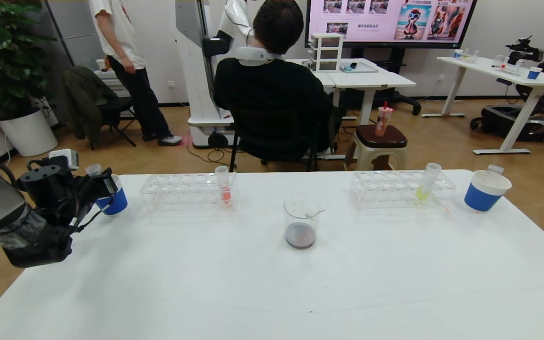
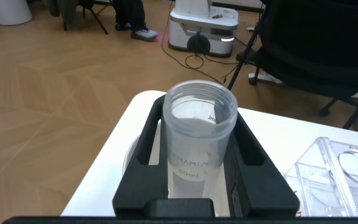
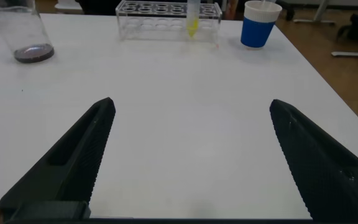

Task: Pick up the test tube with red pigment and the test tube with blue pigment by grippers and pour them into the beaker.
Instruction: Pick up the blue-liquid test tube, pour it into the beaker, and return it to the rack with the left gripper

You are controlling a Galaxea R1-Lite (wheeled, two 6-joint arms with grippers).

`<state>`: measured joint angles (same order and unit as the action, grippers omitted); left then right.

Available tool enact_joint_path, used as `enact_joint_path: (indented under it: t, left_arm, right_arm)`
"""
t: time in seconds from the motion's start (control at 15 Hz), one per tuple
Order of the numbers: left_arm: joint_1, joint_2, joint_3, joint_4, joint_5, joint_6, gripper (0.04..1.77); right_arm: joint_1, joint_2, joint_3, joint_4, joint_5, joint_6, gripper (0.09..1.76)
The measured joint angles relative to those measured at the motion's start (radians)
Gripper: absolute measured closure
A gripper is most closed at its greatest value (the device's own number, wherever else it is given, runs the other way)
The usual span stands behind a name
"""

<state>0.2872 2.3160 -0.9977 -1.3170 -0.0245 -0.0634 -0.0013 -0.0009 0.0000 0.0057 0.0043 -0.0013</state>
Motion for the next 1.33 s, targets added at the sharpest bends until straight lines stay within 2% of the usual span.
enact_joint_path:
  t: [0.33,0.4,0.47,0.6,0.67,0.93,1.07,1.33]
  left_arm:
    - [0.001,0.001,0.023,-0.039,-0.002,-0.003,1.30]
    - [0.000,0.003,0.026,-0.040,-0.002,-0.003,1.23]
    - [0.000,0.004,0.028,-0.040,-0.003,-0.004,1.01]
    - [0.000,0.006,0.029,-0.037,-0.003,-0.003,0.31]
    - [-0.001,0.007,0.029,-0.037,-0.003,-0.003,0.10]
    - [-0.003,0.001,0.007,-0.033,-0.002,-0.003,0.06]
    - [-0.019,-0.021,-0.029,0.007,-0.001,-0.004,0.06]
    - [-0.122,-0.096,-0.123,0.158,0.003,-0.005,0.06]
  right_arm:
    - [0.000,0.000,0.000,0.000,0.000,0.000,0.11]
    - [0.000,0.000,0.000,0.000,0.000,0.000,0.11]
    - [0.000,0.000,0.000,0.000,0.000,0.000,0.11]
    - [0.000,0.000,0.000,0.000,0.000,0.000,0.11]
    - [0.000,0.000,0.000,0.000,0.000,0.000,0.11]
    - [0.000,0.000,0.000,0.000,0.000,0.000,0.11]
    - [0.000,0.000,0.000,0.000,0.000,0.000,0.11]
    - [0.000,0.000,0.000,0.000,0.000,0.000,0.11]
